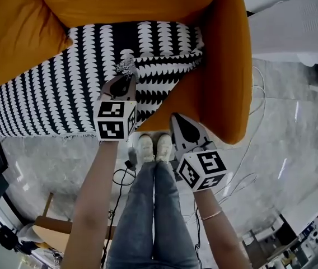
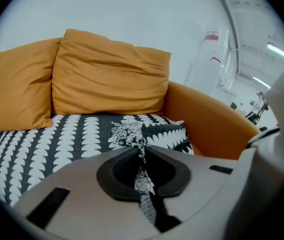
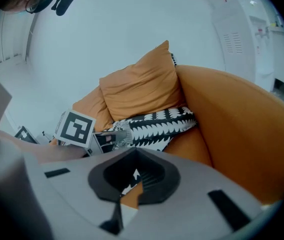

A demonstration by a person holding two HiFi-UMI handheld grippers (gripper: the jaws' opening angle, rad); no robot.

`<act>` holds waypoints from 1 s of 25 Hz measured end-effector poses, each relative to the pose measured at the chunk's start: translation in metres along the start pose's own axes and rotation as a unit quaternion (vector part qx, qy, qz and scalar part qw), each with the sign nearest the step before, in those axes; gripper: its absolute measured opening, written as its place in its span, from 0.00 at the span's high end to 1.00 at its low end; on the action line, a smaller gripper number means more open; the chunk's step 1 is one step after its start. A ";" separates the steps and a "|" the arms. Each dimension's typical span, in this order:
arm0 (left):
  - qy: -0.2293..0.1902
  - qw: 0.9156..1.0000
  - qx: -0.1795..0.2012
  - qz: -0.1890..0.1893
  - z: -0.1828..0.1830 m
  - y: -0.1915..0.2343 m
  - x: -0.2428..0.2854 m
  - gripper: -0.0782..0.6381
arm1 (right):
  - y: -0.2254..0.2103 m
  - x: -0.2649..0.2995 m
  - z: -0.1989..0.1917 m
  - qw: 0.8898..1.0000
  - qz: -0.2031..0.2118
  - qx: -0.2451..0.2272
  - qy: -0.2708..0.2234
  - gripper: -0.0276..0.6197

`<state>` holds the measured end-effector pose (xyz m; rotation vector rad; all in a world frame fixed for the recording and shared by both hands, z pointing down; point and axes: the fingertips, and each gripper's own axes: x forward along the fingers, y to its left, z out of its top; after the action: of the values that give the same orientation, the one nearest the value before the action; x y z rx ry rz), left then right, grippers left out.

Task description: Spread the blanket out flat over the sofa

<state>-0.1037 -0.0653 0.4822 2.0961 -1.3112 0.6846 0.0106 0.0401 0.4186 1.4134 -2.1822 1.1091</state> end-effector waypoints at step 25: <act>-0.007 0.981 0.142 -0.134 -0.023 -0.204 -0.050 0.85 | -0.068 -0.129 -0.052 0.994 -0.076 0.077 -0.026 0.94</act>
<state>0.0602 0.0548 0.4253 2.4523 -0.9542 0.7746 0.1219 0.1454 0.4017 1.6599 -2.0215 1.2185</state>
